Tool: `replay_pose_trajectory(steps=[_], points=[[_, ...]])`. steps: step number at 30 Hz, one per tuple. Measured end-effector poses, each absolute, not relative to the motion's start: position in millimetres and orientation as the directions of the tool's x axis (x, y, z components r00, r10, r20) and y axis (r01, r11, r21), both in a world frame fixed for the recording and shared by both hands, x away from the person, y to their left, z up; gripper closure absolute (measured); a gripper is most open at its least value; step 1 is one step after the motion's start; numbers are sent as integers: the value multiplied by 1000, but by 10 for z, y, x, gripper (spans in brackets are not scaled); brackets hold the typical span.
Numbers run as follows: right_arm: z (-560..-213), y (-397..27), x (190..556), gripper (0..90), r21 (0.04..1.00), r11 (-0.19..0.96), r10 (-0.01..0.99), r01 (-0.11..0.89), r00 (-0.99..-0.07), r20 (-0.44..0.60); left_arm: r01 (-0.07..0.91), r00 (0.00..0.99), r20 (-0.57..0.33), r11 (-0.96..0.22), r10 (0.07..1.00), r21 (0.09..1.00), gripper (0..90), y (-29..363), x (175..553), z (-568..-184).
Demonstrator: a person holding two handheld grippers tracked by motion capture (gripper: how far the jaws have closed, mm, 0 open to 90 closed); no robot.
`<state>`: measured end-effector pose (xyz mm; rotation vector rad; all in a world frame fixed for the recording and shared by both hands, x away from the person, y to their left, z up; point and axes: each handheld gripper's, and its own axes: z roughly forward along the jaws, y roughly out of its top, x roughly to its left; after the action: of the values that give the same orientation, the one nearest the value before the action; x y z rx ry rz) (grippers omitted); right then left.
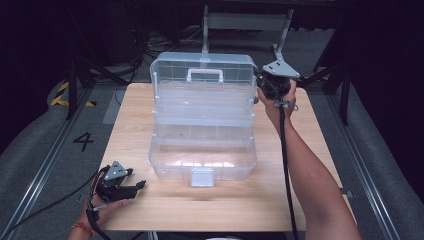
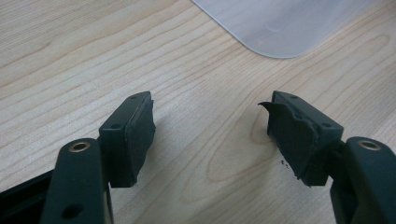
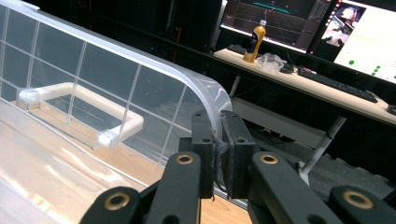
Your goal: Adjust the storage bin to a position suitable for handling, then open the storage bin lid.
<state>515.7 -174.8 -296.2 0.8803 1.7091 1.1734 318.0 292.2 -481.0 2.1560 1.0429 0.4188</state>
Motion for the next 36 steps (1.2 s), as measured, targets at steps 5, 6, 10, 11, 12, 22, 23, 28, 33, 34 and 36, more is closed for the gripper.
replay_pose_trajectory(steps=[5,6,10,11,12,22,23,28,33,34,36], points=[[-2958,-1755,5228,853,946,310,886,94,-390,-252,557,624,-11,-434,781,708,323,2922,3180,-4810],[-2956,-1752,5246,853,944,317,884,96,-391,-257,557,624,-11,-434,781,708,323,2922,3180,-4810],[-2958,-1750,5307,852,943,315,884,109,-395,-250,561,622,-13,-434,783,705,322,2924,3176,-4806],[-2962,-1750,5317,852,943,316,884,108,-395,-251,563,622,-15,-434,783,704,323,2925,3174,-4805],[-2968,-1748,5331,852,941,320,883,108,-394,-255,564,621,-16,-433,784,704,322,2925,3173,-4805],[-2979,-1744,5463,851,936,323,882,139,-401,-245,565,619,-11,-436,785,701,321,2928,3177,-4802],[-2982,-1741,5478,850,935,323,883,144,-403,-242,563,619,-10,-435,785,703,320,2926,3180,-4804],[-3010,-1739,5524,850,935,321,885,149,-398,-240,563,620,-10,-435,785,703,320,2926,3180,-4805],[-3021,-1736,5584,849,932,322,886,164,-399,-236,564,618,-14,-431,786,704,320,2924,3182,-4806],[-3030,-1733,5598,849,932,321,887,166,-396,-235,565,618,-15,-431,786,704,320,2924,3182,-4806],[-3042,-1729,5626,848,930,325,888,173,-395,-236,565,618,-15,-431,786,704,320,2923,3182,-4806]])
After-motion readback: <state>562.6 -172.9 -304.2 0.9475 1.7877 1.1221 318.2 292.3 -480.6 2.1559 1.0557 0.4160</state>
